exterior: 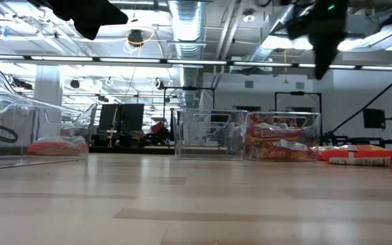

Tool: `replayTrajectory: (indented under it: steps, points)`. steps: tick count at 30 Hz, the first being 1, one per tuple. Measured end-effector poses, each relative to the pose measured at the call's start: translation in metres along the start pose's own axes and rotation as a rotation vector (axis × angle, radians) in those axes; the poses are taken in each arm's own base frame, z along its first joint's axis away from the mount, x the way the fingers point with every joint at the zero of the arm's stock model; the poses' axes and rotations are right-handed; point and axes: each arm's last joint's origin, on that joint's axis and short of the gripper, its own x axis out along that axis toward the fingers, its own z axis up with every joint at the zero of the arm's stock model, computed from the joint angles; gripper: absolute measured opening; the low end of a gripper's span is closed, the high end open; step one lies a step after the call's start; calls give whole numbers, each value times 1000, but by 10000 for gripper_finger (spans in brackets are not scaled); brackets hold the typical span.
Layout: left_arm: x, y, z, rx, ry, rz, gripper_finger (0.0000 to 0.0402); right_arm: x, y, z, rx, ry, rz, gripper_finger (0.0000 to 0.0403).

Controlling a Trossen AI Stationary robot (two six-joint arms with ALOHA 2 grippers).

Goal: Sort Maruchan noodles
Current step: Put the orange noodle pack into the top left transparent bin

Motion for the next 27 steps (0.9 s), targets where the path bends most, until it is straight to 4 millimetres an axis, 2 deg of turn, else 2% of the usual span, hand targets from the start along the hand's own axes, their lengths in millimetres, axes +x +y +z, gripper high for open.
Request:
replayTrajectory:
  steps: [3, 6, 14, 19, 27]
  points:
    - [0, 0, 0, -8, 0, 0, 0, -4, 7, -20, 28, 14, 9, 235]
    - [0, 0, 0, -15, 0, 0, 0, 4, 13, -37, 54, 28, 12, 227]
    - [0, 0, 0, -16, 0, 0, 0, 65, 28, -75, 36, 175, 71, 201]
    - [0, 0, 0, -9, 0, 5, 0, 88, 31, -86, 34, 182, 62, 193]
    - [0, 0, 0, -9, 0, 4, 0, 90, 30, -84, 180, 102, -39, 185]
